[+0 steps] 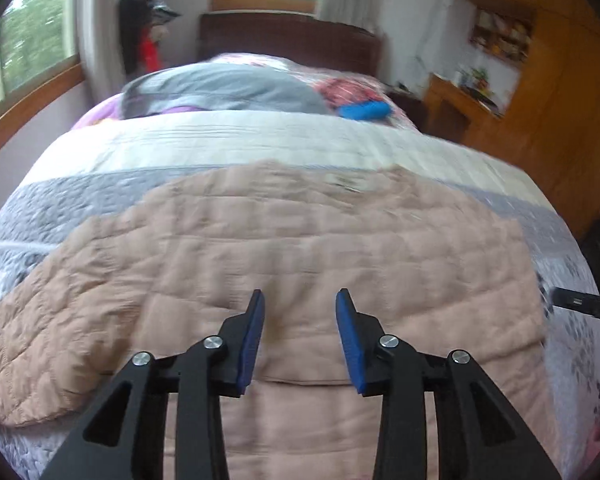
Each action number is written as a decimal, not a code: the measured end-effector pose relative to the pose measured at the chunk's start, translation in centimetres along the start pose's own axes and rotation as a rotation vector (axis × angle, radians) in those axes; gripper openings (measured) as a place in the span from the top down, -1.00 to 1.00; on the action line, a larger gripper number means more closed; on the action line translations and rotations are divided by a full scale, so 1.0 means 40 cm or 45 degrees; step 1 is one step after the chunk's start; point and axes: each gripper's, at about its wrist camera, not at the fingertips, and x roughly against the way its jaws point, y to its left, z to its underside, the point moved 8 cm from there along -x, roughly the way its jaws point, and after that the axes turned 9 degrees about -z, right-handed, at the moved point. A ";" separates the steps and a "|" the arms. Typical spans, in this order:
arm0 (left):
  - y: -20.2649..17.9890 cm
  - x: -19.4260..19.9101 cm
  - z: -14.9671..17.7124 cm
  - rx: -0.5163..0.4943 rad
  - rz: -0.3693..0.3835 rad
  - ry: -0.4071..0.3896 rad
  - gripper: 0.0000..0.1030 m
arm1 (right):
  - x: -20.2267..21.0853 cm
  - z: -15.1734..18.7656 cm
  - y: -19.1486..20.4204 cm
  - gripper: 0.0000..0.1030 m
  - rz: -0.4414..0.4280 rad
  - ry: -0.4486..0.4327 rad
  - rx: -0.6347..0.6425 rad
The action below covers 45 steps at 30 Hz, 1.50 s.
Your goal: Fold large clothes
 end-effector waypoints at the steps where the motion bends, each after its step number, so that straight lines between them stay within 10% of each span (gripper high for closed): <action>1: -0.025 -0.011 0.006 -0.030 0.002 0.014 0.28 | -0.019 0.003 0.010 0.22 0.004 0.022 0.008; 10: -0.058 -0.169 0.101 -0.122 0.008 0.155 0.24 | -0.166 0.049 -0.031 0.27 0.028 0.148 -0.074; 22: 0.019 -0.045 0.079 -0.004 0.077 0.105 0.01 | -0.068 0.044 0.043 -0.05 -0.048 0.026 0.011; 30: 0.431 0.120 0.201 0.255 -0.103 0.075 -0.30 | 0.089 0.162 -0.013 -0.11 -0.012 0.002 0.044; 37: 0.902 0.192 0.441 0.779 -0.395 0.179 -0.30 | 0.073 0.253 -0.060 -0.12 0.067 0.088 0.056; 45: 1.095 0.195 0.542 1.104 -0.373 0.154 -0.30 | 0.034 0.302 -0.069 -0.14 0.079 0.151 0.039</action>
